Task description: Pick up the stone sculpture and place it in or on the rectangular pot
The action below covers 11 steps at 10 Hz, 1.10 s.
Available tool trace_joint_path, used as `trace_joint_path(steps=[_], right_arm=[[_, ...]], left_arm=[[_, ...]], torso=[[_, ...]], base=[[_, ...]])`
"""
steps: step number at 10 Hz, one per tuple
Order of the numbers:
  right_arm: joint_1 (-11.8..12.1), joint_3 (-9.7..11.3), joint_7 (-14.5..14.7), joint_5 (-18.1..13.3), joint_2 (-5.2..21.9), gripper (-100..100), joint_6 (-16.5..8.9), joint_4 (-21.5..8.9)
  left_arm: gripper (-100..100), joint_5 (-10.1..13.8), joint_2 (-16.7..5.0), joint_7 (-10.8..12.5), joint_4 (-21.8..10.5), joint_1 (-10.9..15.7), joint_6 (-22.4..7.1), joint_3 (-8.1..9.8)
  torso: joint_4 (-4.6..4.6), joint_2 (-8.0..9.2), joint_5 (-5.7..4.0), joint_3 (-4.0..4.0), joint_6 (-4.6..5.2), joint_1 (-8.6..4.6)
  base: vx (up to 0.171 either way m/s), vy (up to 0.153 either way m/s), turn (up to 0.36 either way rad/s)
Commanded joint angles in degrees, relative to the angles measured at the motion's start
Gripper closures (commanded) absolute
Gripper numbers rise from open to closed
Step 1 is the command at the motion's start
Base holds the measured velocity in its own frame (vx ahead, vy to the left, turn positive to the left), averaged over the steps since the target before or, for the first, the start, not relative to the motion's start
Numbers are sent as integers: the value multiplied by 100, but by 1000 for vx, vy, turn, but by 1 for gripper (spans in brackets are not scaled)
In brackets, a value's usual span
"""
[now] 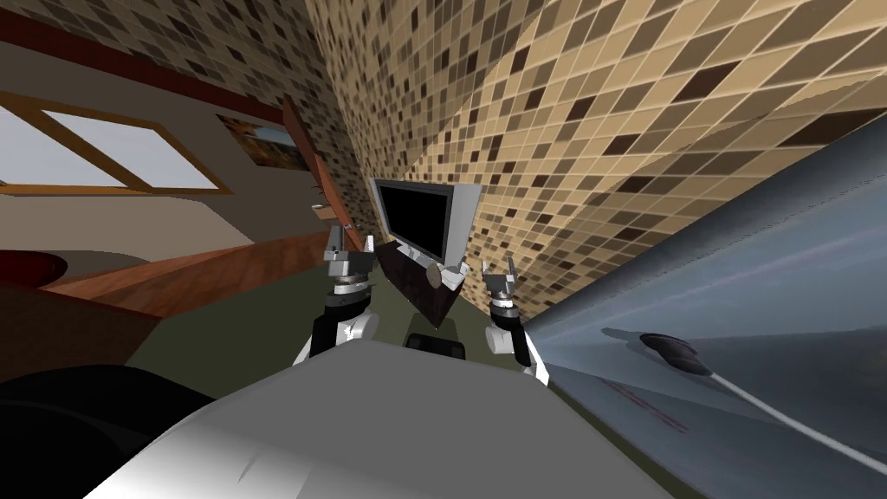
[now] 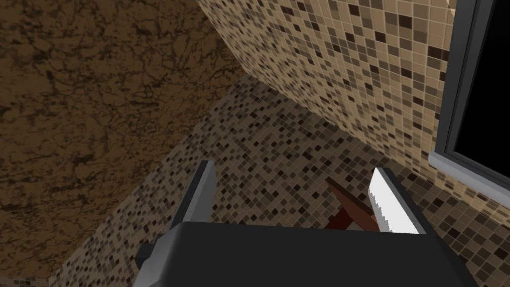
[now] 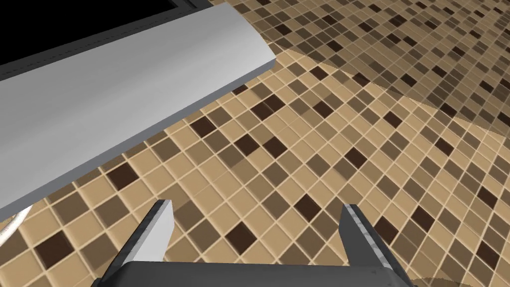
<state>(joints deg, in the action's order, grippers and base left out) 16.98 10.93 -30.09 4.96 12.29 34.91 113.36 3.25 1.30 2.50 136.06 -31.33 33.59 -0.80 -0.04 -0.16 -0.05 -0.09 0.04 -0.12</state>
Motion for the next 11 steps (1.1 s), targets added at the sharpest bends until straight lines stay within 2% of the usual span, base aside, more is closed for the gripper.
trace_joint_path(steps=[1, 2, 3, 5, 6, 7, 8, 10, 11], right_arm=[[-107, 63, -286, -5, 66, -100, -2, -240], [-107, 63, -423, -5, 66, -100, -2, -240], [-208, 132, -595, -13, 119, -100, 0, -477], [-208, 132, -792, -13, 119, -100, 0, -477], [-311, 203, -1018, -21, 167, -100, 3, -720], [-311, 203, -1165, -21, 167, -100, 3, -720], [-415, 277, -1326, -29, 209, -100, 6, -965], [-415, 277, -1543, -29, 209, -100, 6, -965], [-520, 353, -1766, -38, 247, -100, 10, -1212]], left_arm=[[0, 0, 0, 0, 0, 0, 0, 0], [0, 0, 0, 0, 0, 1, 0, 0], [0, 0, 0, 0, 0, 0, 0, 0], [0, 0, 0, 0, 0, 0, 0, 0], [0, 0, 0, 0, 0, 0, 0, 0], [0, 0, 0, 0, 0, 1, 0, 0], [0, 0, 0, 0, 0, 0, 0, 0], [0, 0, 0, 0, 0, 0, 0, 0], [0, 0, 0, 0, 0, 0, 0, 0]], torso=[[0, 0, 0, 0, 0, 0], [0, -2, 0, -1, -5, -4], [0, -1, -2, -1, 0, -10], [1, 3, -3, 2, 0, -15], [0, 1, 0, 1, 1, -1], [0, 0, 0, 0, -4, -2], [0, -2, -1, -1, 0, -5], [0, -1, -2, -1, 1, -9], [0, -1, 0, 0, 2, 2]], base=[[7, -53, 199], [6, -73, 121], [-10, -90, 176], [-4, -59, 56], [0, -48, 221], [4, -61, 119], [-3, -66, 200], [-1, -51, 44], [-7, -45, 228]])
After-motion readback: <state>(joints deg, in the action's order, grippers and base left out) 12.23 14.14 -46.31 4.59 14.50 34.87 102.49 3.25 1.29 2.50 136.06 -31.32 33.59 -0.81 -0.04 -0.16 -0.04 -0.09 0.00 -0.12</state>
